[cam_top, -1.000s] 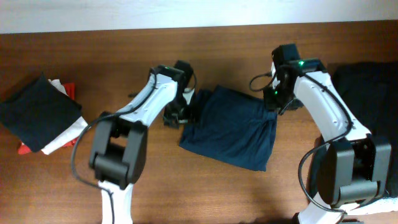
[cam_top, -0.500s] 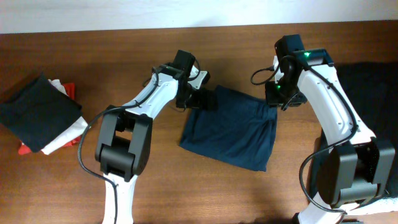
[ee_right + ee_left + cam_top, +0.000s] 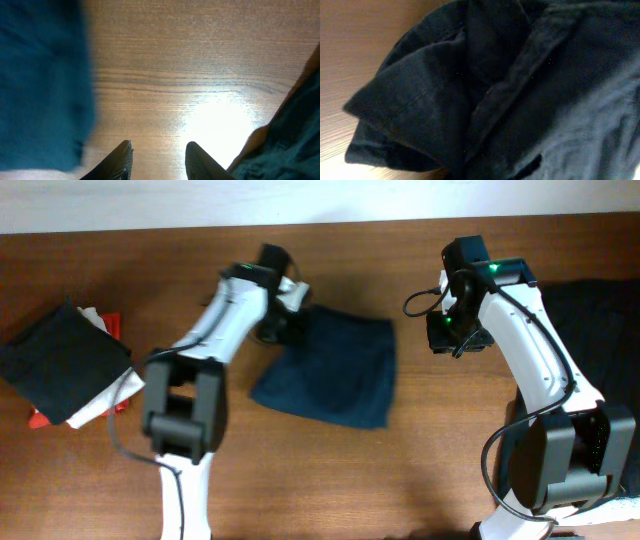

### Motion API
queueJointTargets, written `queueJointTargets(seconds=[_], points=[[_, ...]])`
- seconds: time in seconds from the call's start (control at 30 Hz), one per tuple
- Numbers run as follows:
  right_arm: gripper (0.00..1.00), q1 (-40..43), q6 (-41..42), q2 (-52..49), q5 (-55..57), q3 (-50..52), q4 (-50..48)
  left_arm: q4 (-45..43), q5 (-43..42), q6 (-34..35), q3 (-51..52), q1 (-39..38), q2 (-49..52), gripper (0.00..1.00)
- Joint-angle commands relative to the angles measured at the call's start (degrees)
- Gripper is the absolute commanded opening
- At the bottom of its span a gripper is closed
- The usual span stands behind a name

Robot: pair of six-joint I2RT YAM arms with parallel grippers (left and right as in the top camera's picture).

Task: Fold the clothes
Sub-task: 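Carry the folded shorts with the left gripper onto the left stack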

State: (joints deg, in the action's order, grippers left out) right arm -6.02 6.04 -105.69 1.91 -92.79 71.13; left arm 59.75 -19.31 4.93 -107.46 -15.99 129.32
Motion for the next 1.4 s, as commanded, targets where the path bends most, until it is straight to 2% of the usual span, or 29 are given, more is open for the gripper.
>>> queueJointTargets(seconds=[0.0, 0.17, 0.27, 0.43, 0.5, 0.77, 1.07, 1.1, 1.13, 1.2, 1.23, 1.3, 1.37], points=[[0.39, 0.2, 0.4, 0.3, 0.3, -1.1, 0.1, 1.1, 6.3, -2.0, -4.1, 10.5, -14.0, 0.0], [0.39, 0.2, 0.4, 0.3, 0.2, -1.1, 0.2, 0.0, 12.0, -2.0, -4.8, 25.5, -25.3, 0.01], [0.39, 0.2, 0.4, 0.3, 0.2, -1.1, 0.6, -1.8, 13.2, -2.0, -4.8, 33.6, -26.0, 0.01], [0.39, 0.2, 0.4, 0.3, 0.2, -1.1, 0.9, -4.2, 13.2, -2.0, -4.8, 41.9, -25.9, 0.02], [0.39, 0.2, 0.4, 0.3, 0.2, -1.1, 0.9, -3.6, 13.1, -2.0, -4.8, 44.9, -25.9, 0.04], [0.39, 0.2, 0.4, 0.3, 0.2, -1.1, 1.2, -2.4, 13.2, -2.0, -4.7, 50.2, -25.5, 0.04], [0.39, 0.2, 0.4, 0.3, 0.2, -1.1, 2.0, -1.9, 13.1, -1.9, -4.2, 59.1, -20.7, 0.04], [0.39, 0.2, 0.4, 0.3, 0.2, -1.1, 2.0, -1.7, 13.1, -2.0, -4.1, 59.2, -20.2, 0.15], [0.39, 0.2, 0.4, 0.3, 0.2, -1.1, 2.0, -1.6, 13.1, -2.0, -4.0, 59.2, -19.6, 0.45], [0.39, 0.2, 0.4, 0.3, 0.2, -1.1, 2.0, -1.8, 13.1, -2.0, -4.0, 59.2, -19.5, 0.68], [0.39, 0.2, 0.4, 0.3, 0.2, -1.1, 2.0, -1.8, 13.1, -1.9, -4.0, 59.3, -19.5, 0.73], [0.4, 0.2, 0.4, 0.3, 0.2, -1.1, 2.0, -1.8, 12.1, -1.8, -4.0, 59.3, -19.5, 0.73], [0.49, 0.2, 0.4, 0.3, 0.2, -1.1, 1.9, -1.8, 4.3, -1.8, -4.0, 58.7, -19.5, 0.77]])
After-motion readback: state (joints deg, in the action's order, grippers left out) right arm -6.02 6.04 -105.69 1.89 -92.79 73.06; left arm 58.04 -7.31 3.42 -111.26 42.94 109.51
